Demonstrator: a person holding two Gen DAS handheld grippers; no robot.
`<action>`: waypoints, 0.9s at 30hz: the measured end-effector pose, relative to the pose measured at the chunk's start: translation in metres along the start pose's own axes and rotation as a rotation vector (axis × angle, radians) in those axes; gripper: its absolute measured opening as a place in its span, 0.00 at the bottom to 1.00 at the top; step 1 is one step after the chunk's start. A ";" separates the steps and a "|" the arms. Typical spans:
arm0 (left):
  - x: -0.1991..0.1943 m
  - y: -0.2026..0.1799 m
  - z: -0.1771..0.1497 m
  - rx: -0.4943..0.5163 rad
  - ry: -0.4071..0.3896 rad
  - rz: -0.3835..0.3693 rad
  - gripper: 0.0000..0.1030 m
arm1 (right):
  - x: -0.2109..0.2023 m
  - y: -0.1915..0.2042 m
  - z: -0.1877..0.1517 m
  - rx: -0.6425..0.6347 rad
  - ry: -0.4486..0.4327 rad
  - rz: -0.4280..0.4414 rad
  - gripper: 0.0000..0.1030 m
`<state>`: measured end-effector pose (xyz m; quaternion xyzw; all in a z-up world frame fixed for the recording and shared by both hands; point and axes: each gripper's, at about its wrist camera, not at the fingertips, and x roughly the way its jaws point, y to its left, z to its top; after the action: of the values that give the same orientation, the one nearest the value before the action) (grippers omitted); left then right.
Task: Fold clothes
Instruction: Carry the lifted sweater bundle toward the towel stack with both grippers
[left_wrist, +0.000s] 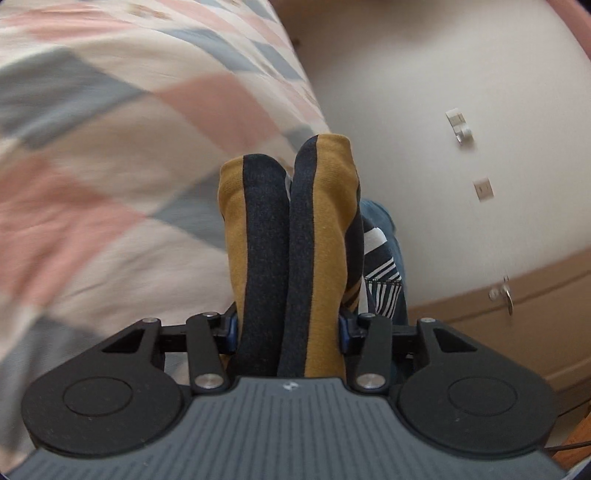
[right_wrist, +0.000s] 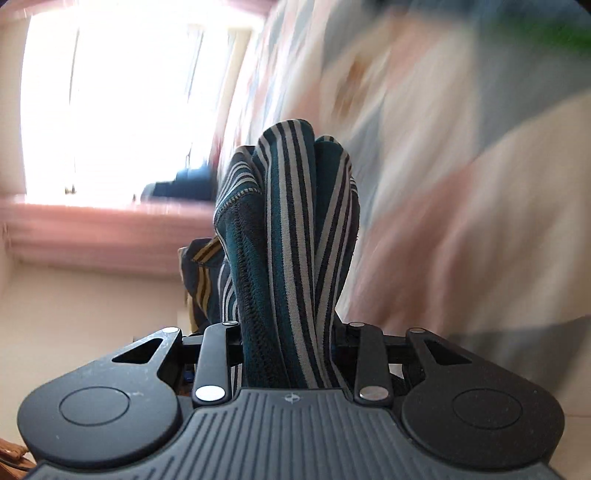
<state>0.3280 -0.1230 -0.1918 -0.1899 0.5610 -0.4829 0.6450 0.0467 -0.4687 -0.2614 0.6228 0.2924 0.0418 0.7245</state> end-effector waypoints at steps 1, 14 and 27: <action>0.020 -0.016 0.011 0.033 0.020 -0.013 0.40 | -0.017 -0.002 0.006 0.012 -0.051 0.003 0.31; 0.266 -0.243 0.152 0.537 0.265 -0.194 0.40 | -0.141 -0.015 0.075 0.121 -0.760 0.086 0.31; 0.451 -0.239 0.172 0.700 0.520 -0.141 0.43 | -0.109 -0.103 0.107 0.179 -0.981 -0.052 0.31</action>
<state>0.3428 -0.6615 -0.1961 0.1302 0.4929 -0.7183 0.4735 -0.0242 -0.6315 -0.3109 0.6212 -0.0648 -0.2994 0.7213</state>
